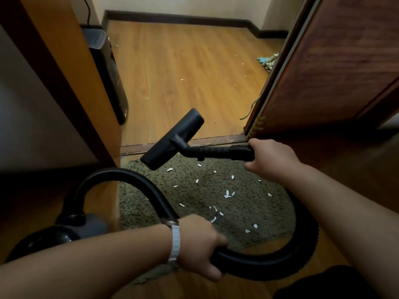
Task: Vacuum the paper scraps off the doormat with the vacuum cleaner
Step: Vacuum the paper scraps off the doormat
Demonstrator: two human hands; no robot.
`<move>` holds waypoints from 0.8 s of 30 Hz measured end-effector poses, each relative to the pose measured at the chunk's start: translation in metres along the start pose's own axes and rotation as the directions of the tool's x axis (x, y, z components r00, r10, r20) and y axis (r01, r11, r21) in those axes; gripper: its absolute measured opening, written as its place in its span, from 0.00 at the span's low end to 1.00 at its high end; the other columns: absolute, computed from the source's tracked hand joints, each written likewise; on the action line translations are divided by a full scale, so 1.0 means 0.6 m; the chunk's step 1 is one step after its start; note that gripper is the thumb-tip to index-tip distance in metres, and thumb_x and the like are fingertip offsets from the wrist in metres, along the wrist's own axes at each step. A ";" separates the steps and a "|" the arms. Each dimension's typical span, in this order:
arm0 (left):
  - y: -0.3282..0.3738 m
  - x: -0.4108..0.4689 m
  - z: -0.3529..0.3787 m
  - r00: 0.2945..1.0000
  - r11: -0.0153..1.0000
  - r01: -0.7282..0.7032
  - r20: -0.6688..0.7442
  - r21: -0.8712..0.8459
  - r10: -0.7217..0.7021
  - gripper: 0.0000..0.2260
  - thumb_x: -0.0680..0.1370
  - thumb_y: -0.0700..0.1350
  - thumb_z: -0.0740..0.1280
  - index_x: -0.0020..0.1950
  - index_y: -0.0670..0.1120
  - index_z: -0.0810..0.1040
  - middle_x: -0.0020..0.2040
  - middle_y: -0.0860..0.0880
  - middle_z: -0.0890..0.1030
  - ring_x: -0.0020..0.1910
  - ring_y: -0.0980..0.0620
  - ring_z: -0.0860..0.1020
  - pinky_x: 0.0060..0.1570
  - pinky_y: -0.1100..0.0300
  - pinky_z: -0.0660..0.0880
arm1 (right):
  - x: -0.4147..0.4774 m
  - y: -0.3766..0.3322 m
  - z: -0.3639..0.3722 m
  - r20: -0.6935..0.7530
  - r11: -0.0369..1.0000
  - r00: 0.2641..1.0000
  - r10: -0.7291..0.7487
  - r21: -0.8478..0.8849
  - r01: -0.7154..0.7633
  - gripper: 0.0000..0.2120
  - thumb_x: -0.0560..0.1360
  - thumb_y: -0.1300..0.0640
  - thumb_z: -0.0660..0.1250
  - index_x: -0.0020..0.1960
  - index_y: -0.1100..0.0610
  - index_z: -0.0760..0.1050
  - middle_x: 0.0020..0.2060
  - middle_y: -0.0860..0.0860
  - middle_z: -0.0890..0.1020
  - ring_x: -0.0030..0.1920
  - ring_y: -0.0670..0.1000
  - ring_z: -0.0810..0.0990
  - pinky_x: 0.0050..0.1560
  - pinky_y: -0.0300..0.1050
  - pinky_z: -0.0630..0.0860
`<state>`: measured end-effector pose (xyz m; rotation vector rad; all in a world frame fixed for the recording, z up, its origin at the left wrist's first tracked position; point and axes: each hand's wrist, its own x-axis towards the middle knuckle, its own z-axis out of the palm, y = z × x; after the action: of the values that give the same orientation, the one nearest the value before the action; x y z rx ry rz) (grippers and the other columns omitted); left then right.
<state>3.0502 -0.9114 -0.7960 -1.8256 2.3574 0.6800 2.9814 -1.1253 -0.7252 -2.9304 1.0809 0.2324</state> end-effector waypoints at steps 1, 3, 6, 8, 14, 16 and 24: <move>0.008 0.005 0.005 1.000 1.000 -0.011 0.014 -0.015 0.012 0.18 0.72 0.61 0.69 0.50 0.48 0.76 0.40 0.44 0.81 0.41 0.39 0.80 0.44 0.53 0.78 | -0.001 -0.002 0.001 0.004 1.000 1.000 -0.018 -0.021 0.018 0.14 0.74 0.46 0.68 0.57 0.49 0.72 0.43 0.47 0.78 0.42 0.52 0.79 0.38 0.46 0.76; 0.009 0.012 0.022 0.999 0.999 -0.007 0.054 -0.038 0.009 0.19 0.73 0.61 0.69 0.52 0.47 0.76 0.43 0.43 0.81 0.43 0.39 0.80 0.45 0.52 0.78 | -0.003 -0.005 0.003 0.012 0.999 0.999 -0.040 -0.036 0.041 0.14 0.74 0.47 0.69 0.58 0.48 0.71 0.43 0.46 0.77 0.42 0.51 0.78 0.37 0.45 0.76; -0.022 0.012 0.050 0.997 0.995 0.016 0.073 -0.100 -0.009 0.20 0.72 0.61 0.68 0.55 0.48 0.75 0.46 0.44 0.81 0.45 0.40 0.80 0.46 0.50 0.79 | -0.006 -0.004 0.005 0.019 0.999 0.999 -0.038 0.005 0.037 0.14 0.74 0.48 0.69 0.58 0.47 0.72 0.43 0.46 0.77 0.42 0.51 0.79 0.40 0.46 0.78; -0.047 0.008 0.059 0.999 0.990 0.025 0.044 -0.136 -0.020 0.21 0.72 0.62 0.67 0.56 0.49 0.76 0.48 0.46 0.81 0.46 0.42 0.80 0.48 0.50 0.78 | -0.007 0.002 0.006 0.028 0.999 1.000 -0.013 0.036 0.012 0.13 0.74 0.48 0.69 0.57 0.47 0.72 0.43 0.45 0.77 0.43 0.51 0.79 0.41 0.46 0.77; -0.125 -0.011 0.011 0.962 0.955 0.194 -0.148 -0.225 -0.230 0.21 0.77 0.63 0.63 0.64 0.52 0.74 0.59 0.51 0.78 0.57 0.52 0.75 0.58 0.54 0.75 | -0.006 0.020 0.002 0.007 0.997 1.000 0.029 0.068 -0.029 0.15 0.74 0.48 0.71 0.59 0.46 0.73 0.43 0.46 0.78 0.42 0.50 0.79 0.39 0.45 0.77; -0.166 -0.019 -0.021 0.874 0.917 0.308 -0.306 -0.254 -0.378 0.20 0.77 0.61 0.64 0.65 0.52 0.74 0.60 0.53 0.77 0.58 0.54 0.74 0.59 0.54 0.75 | -0.008 0.026 -0.002 0.009 0.994 0.999 0.036 0.103 -0.037 0.15 0.74 0.48 0.71 0.59 0.46 0.74 0.43 0.46 0.79 0.42 0.50 0.79 0.40 0.46 0.78; -0.308 -0.018 -0.072 0.544 0.334 0.349 -0.101 -0.876 -0.833 0.39 0.73 0.57 0.74 0.76 0.47 0.58 0.64 0.45 0.74 0.57 0.47 0.78 0.50 0.51 0.79 | -0.019 0.041 -0.017 -0.052 0.983 0.997 0.063 0.176 -0.053 0.16 0.73 0.51 0.71 0.59 0.47 0.71 0.40 0.45 0.76 0.40 0.50 0.78 0.35 0.44 0.71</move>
<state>3.2353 -0.9536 -0.8076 -3.4548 1.1461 1.3109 2.9581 -1.1375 -0.7127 -2.7690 1.1330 0.0508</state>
